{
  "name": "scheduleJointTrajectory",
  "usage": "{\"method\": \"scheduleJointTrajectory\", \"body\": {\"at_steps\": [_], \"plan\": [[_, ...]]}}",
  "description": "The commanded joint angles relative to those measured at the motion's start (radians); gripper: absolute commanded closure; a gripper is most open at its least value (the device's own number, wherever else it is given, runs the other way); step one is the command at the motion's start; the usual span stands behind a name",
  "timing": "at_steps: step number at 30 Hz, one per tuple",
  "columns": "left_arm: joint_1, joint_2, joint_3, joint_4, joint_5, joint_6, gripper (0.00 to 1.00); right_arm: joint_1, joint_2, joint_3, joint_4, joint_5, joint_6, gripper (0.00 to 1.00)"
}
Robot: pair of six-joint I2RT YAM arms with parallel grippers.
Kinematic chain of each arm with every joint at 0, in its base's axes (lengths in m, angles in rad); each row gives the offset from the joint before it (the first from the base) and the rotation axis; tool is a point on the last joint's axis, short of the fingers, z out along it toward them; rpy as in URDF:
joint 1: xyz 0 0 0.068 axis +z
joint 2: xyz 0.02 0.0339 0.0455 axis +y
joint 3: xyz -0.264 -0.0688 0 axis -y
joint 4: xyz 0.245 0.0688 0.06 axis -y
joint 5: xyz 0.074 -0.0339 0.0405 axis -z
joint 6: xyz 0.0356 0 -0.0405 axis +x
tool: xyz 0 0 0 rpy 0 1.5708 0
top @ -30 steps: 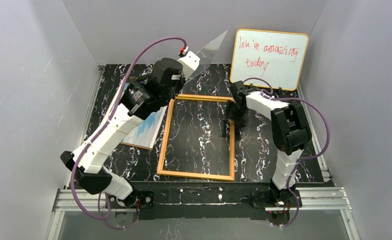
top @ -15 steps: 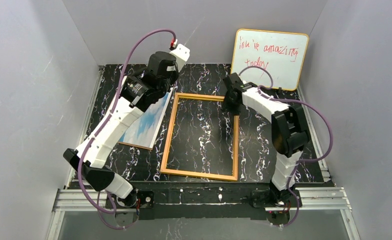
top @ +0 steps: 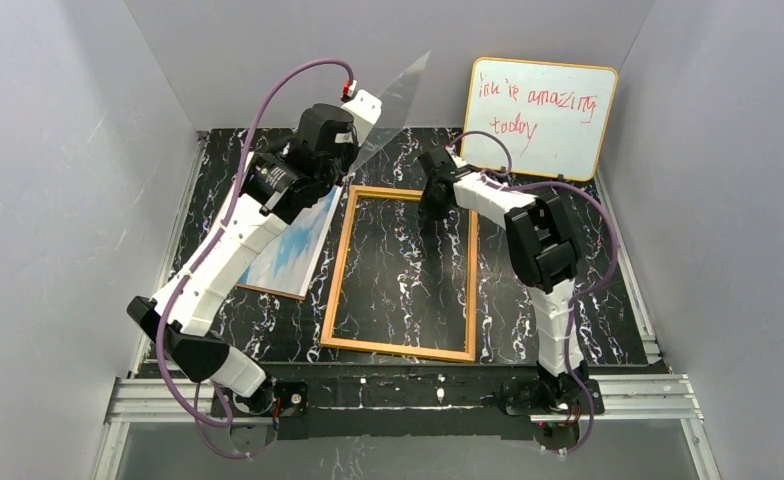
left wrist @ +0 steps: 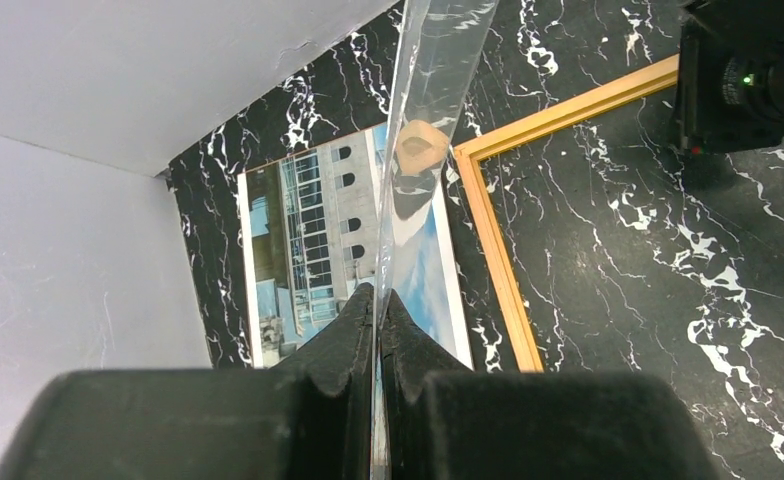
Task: Put the photo into the frame
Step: Adjust the photo frame at the center of the board.
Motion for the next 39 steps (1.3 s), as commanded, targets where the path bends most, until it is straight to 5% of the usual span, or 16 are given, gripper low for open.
{"method": "scheduleJointTrajectory", "body": {"at_steps": [1,8,26,33,39], "plan": [[0.008,-0.026,0.011,-0.009,0.017,-0.014,1.0,0.009,0.06,0.049,0.041,0.088,0.045,0.73],[0.008,-0.045,-0.025,-0.058,0.091,-0.015,1.0,0.005,0.15,0.161,0.05,0.106,0.052,0.73],[0.006,-0.018,-0.109,-0.107,0.323,-0.115,1.0,-0.077,0.106,0.111,0.216,0.019,0.044,0.63],[-0.024,-0.018,-0.165,-0.097,0.379,-0.115,0.99,-0.093,-0.076,-0.062,0.289,-0.147,0.12,0.37],[-0.035,0.022,-0.276,-0.05,0.557,-0.209,0.94,-0.141,-0.394,-0.424,0.418,-0.359,0.233,0.13]]}}
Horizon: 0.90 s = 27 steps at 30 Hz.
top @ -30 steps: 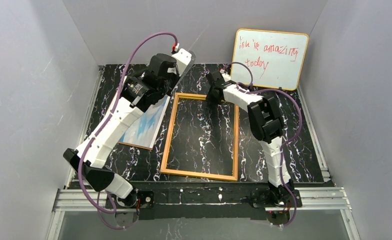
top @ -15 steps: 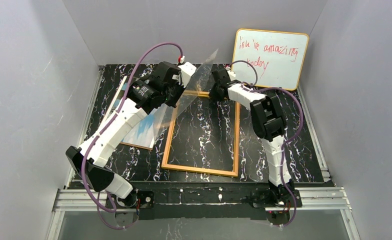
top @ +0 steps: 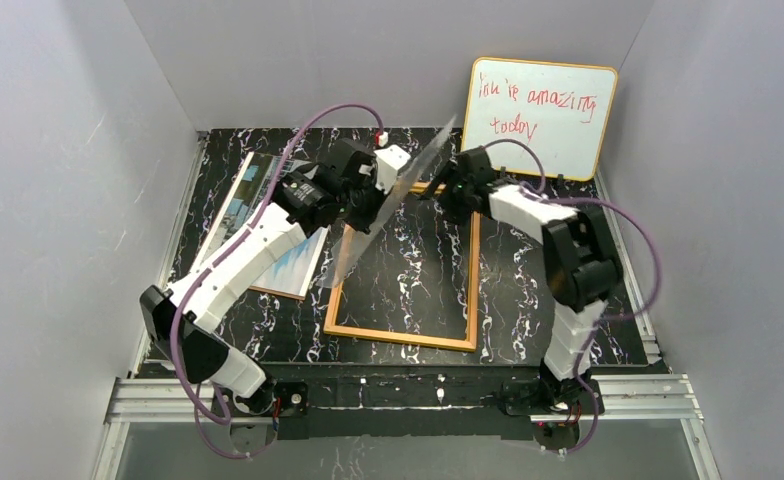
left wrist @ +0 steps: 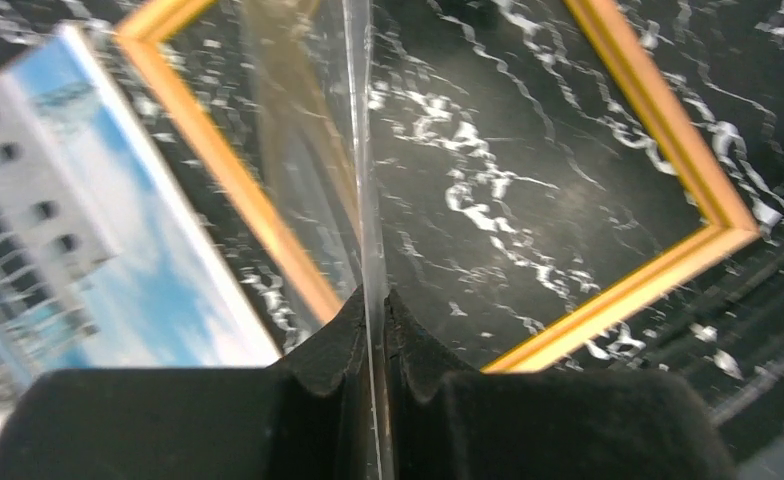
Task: Put the photo into the frame
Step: Adjust the photo frame at the center of the board, then place the photo frame item in the photo frame.
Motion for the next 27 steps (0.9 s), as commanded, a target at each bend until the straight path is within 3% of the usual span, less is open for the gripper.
{"method": "scheduleJointTrajectory", "body": {"at_steps": [1,6,10,14,20,27], "plan": [[0.0,0.025,-0.099,0.027,0.172,-0.084,0.96,-0.042,-0.292,-0.259,0.161,-0.186,0.114,0.05],[-0.011,0.033,-0.204,0.136,0.273,-0.153,1.0,-0.042,-0.625,-0.645,0.386,-0.258,0.248,0.01],[-0.023,0.053,-0.296,0.217,0.329,-0.21,1.0,-0.036,-0.786,-0.827,0.502,-0.261,0.348,0.01],[-0.04,0.094,-0.357,0.29,0.381,-0.276,1.0,-0.03,-0.797,-0.855,0.493,-0.263,0.381,0.01],[-0.111,0.126,-0.421,0.344,0.349,-0.298,1.0,-0.021,-0.789,-0.899,0.552,-0.243,0.439,0.01],[-0.168,0.182,-0.425,0.367,0.341,-0.284,0.99,-0.019,-0.75,-0.813,0.32,-0.191,0.402,0.04]]}}
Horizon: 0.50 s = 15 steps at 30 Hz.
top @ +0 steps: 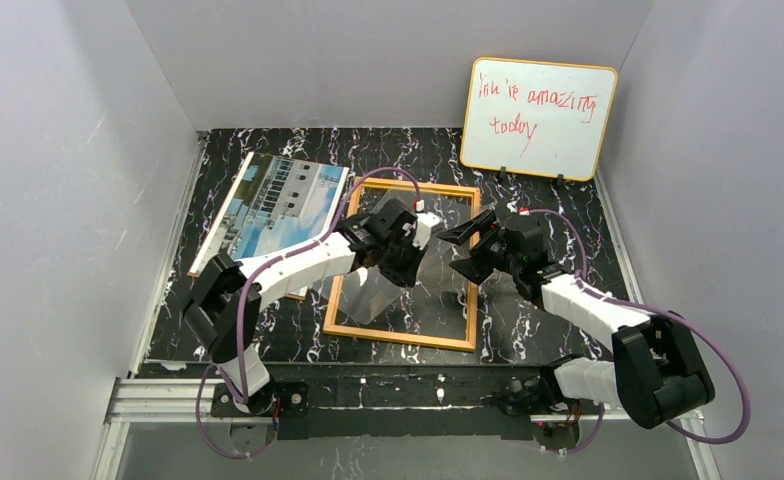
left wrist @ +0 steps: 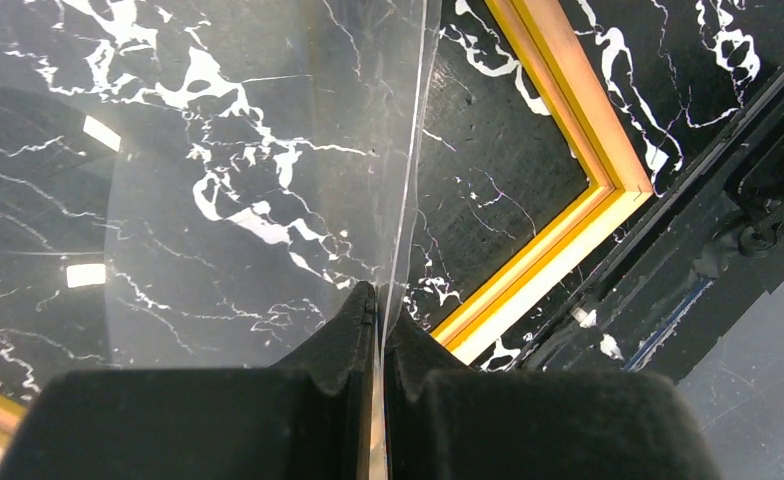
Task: Put the photo into the frame
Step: Place the photo frame item in the photo frame.
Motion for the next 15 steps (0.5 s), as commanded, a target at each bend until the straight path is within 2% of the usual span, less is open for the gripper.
{"method": "scheduleJointTrajectory", "body": {"at_steps": [1,8,15], "plan": [[-0.036,0.029,-0.014,-0.014,0.026,-0.026,0.99,0.005,0.028,0.086,-0.153,0.054,-0.013,0.06],[-0.074,0.049,0.005,-0.024,0.014,-0.014,0.94,0.019,0.07,0.155,-0.292,0.133,-0.065,0.24],[-0.076,0.058,0.042,-0.047,0.066,-0.001,0.83,0.032,0.096,0.123,-0.287,0.168,-0.058,0.36]]}}
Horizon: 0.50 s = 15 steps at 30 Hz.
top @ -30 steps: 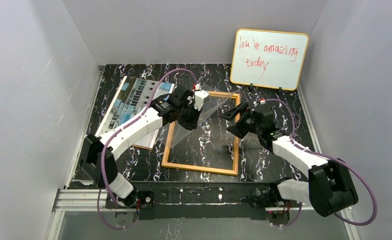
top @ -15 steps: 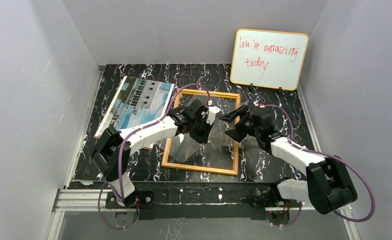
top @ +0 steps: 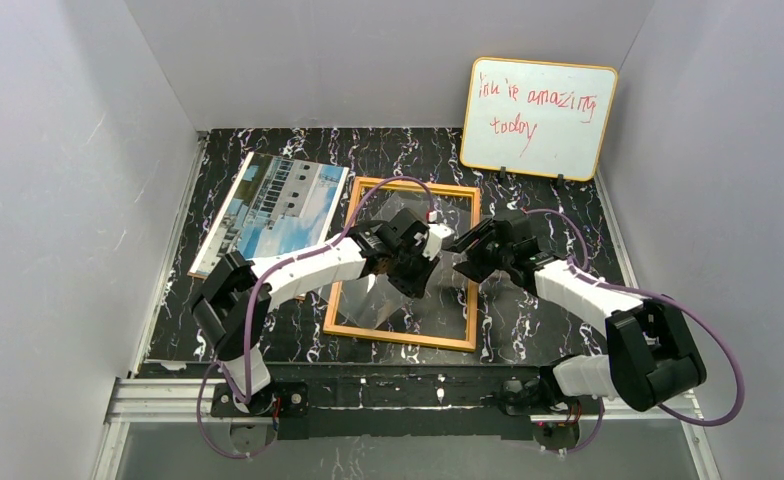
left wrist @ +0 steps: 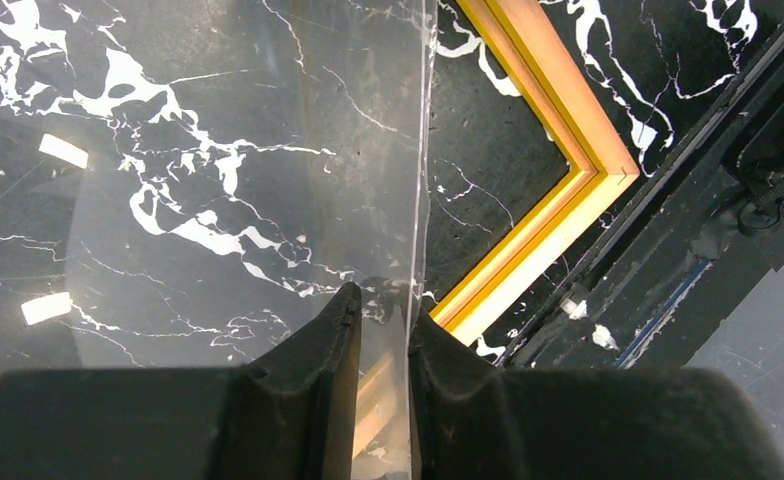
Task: Put the photo into the frame
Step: Place the photo frame item in the photo frame.
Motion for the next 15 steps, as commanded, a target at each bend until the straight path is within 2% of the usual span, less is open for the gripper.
{"method": "scheduleJointTrajectory", "body": {"at_steps": [1,2,3,5,6,7,9,11,15], "plan": [[-0.005,0.011,0.036,-0.057,0.079,-0.01,0.81,0.008,0.019,0.005,-0.023,0.049,-0.008,0.37],[-0.005,0.011,0.041,-0.061,0.091,-0.009,0.76,0.009,0.023,0.005,-0.027,0.053,-0.009,0.39],[-0.005,0.011,0.047,-0.068,0.109,-0.005,0.64,0.008,0.025,0.001,-0.028,0.057,-0.01,0.42],[-0.005,0.003,0.056,-0.077,0.168,0.005,0.25,0.008,0.023,-0.007,-0.029,0.071,-0.01,0.45],[-0.005,0.003,0.069,-0.09,0.199,0.007,0.13,0.008,0.02,-0.012,-0.026,0.078,-0.01,0.45],[-0.005,0.006,0.095,-0.118,0.234,0.013,0.08,0.009,0.019,-0.02,-0.011,0.082,-0.012,0.45],[-0.005,-0.003,0.127,-0.151,0.261,0.025,0.05,0.009,0.015,-0.046,0.031,0.087,-0.009,0.47],[0.006,-0.017,0.147,-0.169,0.295,0.04,0.03,0.009,0.019,-0.073,0.072,0.086,0.006,0.53],[0.072,-0.037,0.214,-0.271,0.306,0.123,0.03,0.008,0.05,-0.1,0.12,0.071,0.009,0.55]]}}
